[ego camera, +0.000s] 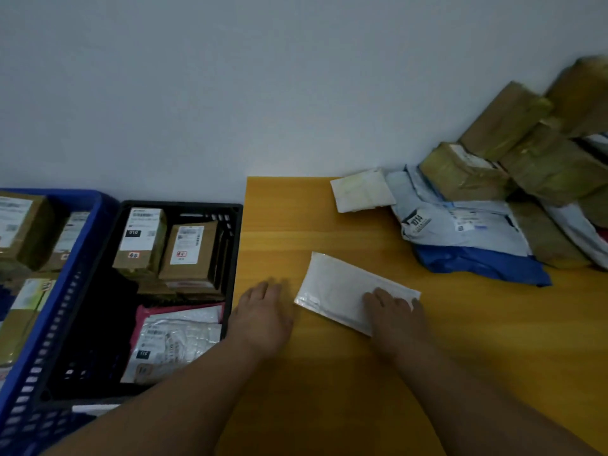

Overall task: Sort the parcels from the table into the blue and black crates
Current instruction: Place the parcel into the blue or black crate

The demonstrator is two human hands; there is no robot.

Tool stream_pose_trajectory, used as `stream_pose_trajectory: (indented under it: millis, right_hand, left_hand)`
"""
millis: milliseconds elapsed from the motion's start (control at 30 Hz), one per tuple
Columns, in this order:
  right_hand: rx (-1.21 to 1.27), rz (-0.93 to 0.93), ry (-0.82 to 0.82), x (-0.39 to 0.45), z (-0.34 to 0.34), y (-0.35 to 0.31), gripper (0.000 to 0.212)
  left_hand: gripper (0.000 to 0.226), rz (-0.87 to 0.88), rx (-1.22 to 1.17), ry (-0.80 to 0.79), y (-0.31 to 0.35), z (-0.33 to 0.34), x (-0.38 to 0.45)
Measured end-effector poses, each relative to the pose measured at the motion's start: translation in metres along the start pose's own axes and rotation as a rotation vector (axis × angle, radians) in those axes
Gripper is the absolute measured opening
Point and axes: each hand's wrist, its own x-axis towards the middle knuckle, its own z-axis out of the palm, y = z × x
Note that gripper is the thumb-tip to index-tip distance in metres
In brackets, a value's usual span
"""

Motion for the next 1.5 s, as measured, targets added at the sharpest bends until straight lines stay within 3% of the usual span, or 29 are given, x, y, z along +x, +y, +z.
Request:
stream_pose_trajectory:
  millis: [67,233,400,500,567,667,833,900,967,1067,1133,1200,1500]
  right_hand:
    - [-0.010,-0.040,0.074,-0.006,0.003,0.005,0.053]
    - [-0.055,-0.141,0.084,-0.012,-0.010,0.014,0.039]
    - [0.252,-0.099,0.050,0.001,-0.042,0.027,0.023]
    - [0.440,-0.102,-0.102,0.007,-0.069,0.034,0.021]
    - [0.618,-0.097,-0.210,0.005,-0.085,0.038,0.016]
    - [0.771,-0.058,-0.264,0.002,-0.098,0.044,0.012]
    - [0.802,-0.028,-0.238,0.004,-0.098,0.050,0.018]
    - [0.810,-0.026,-0.249,0.004,-0.097,0.049,0.012]
    - [0.826,-0.018,-0.255,0.006,-0.095,0.048,0.021]
    - [0.835,-0.021,-0.243,0.008,-0.094,0.047,0.005]
    - [0.837,-0.013,-0.230,0.010,-0.095,0.046,0.023]
    - [0.828,-0.003,-0.233,0.012,-0.093,0.044,0.028]
    - [0.720,-0.024,-0.207,0.027,-0.089,-0.007,0.010]
  left_hand:
    - [0.072,0.004,0.021,-0.027,0.012,0.008,-0.002]
    - [0.076,-0.016,0.039,-0.083,0.029,0.012,-0.005]
    - [0.085,-0.052,-0.043,-0.053,0.035,0.005,-0.005]
    - [0.083,-0.093,-0.348,0.014,0.043,-0.004,-0.004]
    - [0.057,-0.128,-0.684,0.063,0.051,-0.011,-0.005]
    - [0.029,-0.176,-0.872,0.017,0.059,-0.021,-0.004]
    - [0.008,-0.275,-0.928,0.020,0.055,-0.023,-0.001]
    - [0.006,-0.292,-0.986,0.007,0.055,-0.021,-0.001]
    - [0.005,-0.300,-1.022,0.011,0.053,-0.019,0.001]
    - [0.003,-0.314,-1.047,0.014,0.048,-0.018,0.003]
    - [0.004,-0.330,-1.068,0.020,0.043,-0.017,0.004]
    - [0.002,-0.355,-1.095,0.041,0.039,-0.018,0.004]
    - [0.011,-0.453,-1.050,0.239,-0.018,-0.024,-0.005]
